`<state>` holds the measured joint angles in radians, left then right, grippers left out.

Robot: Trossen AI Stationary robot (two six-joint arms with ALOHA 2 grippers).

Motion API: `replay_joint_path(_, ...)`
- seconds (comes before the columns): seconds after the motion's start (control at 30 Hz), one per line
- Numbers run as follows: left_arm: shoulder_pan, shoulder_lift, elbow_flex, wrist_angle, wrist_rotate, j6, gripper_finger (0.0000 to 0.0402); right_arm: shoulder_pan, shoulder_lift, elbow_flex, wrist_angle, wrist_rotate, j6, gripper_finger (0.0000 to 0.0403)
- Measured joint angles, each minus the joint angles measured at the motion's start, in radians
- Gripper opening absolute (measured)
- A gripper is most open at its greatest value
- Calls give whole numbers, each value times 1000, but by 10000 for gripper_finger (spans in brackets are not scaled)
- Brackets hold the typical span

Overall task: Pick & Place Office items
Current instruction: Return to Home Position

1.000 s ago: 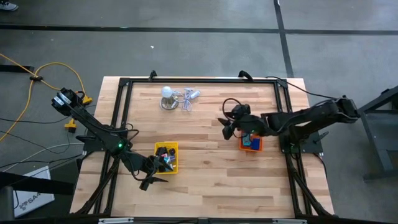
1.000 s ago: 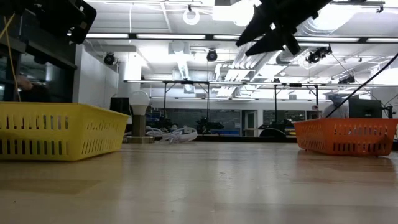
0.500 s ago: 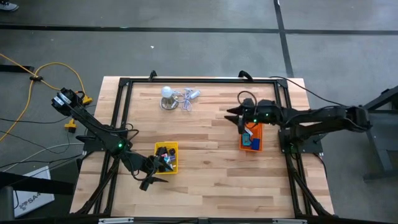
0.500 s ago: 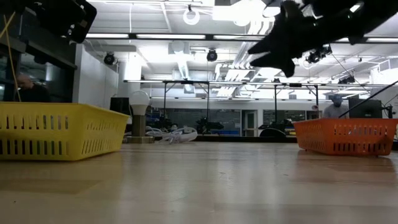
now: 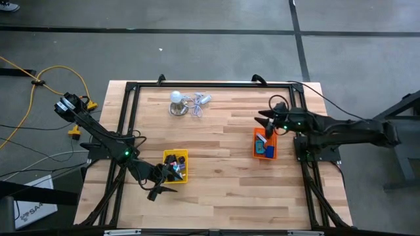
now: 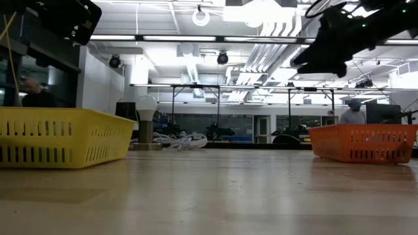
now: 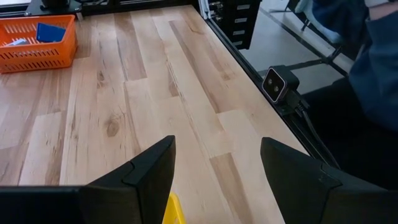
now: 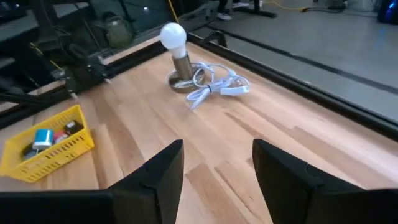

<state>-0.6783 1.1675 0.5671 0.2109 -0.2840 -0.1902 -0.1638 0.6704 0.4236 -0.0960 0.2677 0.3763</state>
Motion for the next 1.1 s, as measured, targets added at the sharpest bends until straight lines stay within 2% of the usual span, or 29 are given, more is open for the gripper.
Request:
replay_joint_path(0.1, 0, 0, 0, 0, 0, 0, 230, 34, -53, 0, -45, 43, -10, 177)
replay_joint_path(0.27, 0, 0, 0, 0, 0, 0, 230, 73, -117, -9, -72, 56, -29, 177)
replay_joint_path(0.5, 0, 0, 0, 0, 0, 0, 230, 92, -251, -180, 58, 48, -39, 177)
replay_joint_path(0.63, 0, 0, 0, 1, 0, 0, 230, 92, -333, -235, 60, 47, -41, 177)
replay_joint_path(1.1, 0, 0, 0, 1, 0, 0, 230, 92, -510, -373, 129, -34, -60, 177)
